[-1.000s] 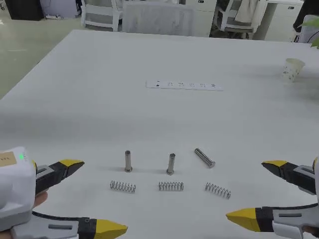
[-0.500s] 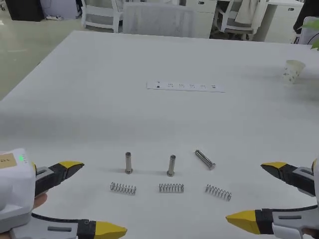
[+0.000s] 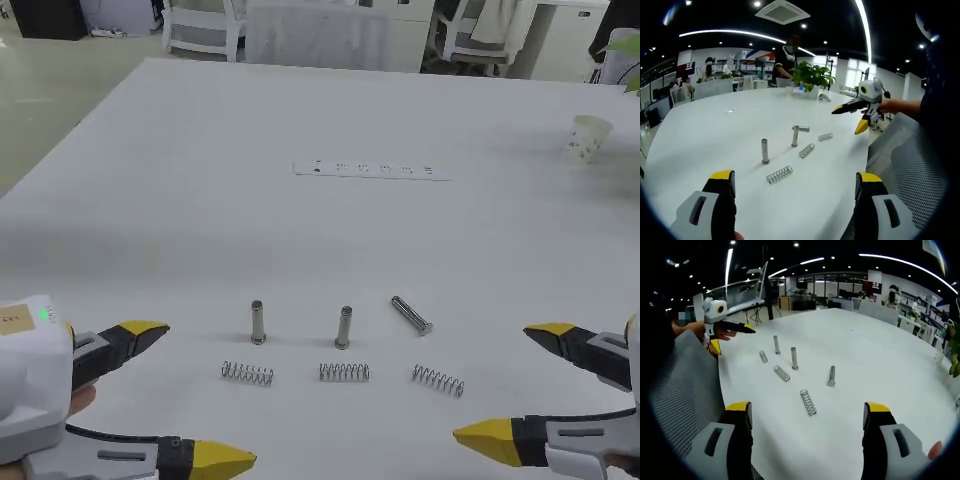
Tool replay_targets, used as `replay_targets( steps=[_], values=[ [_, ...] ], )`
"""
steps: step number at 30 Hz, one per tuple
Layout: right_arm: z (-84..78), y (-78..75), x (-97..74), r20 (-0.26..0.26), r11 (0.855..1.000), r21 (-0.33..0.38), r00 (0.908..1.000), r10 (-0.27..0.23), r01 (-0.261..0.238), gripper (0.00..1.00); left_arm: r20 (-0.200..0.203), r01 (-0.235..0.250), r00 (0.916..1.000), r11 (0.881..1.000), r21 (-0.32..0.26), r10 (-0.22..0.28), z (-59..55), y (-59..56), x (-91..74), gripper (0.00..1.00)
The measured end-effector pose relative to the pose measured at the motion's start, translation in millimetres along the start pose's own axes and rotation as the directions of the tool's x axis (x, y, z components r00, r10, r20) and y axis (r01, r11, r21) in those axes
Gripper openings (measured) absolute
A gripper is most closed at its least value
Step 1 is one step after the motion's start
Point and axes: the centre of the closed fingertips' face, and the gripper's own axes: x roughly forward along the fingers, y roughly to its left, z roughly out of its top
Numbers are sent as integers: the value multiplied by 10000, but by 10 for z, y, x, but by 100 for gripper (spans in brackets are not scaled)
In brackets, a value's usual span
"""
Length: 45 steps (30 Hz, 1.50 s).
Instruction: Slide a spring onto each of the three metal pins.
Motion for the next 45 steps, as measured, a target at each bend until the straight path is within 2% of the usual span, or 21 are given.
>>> replay_targets(
  steps=[45],
  values=[
    [12, -17, 11, -82, 9999, 152, 10000, 55, -53, 87, -8, -57, 10000, 10000, -6, 57, 18, -8, -2, 97]
  ],
)
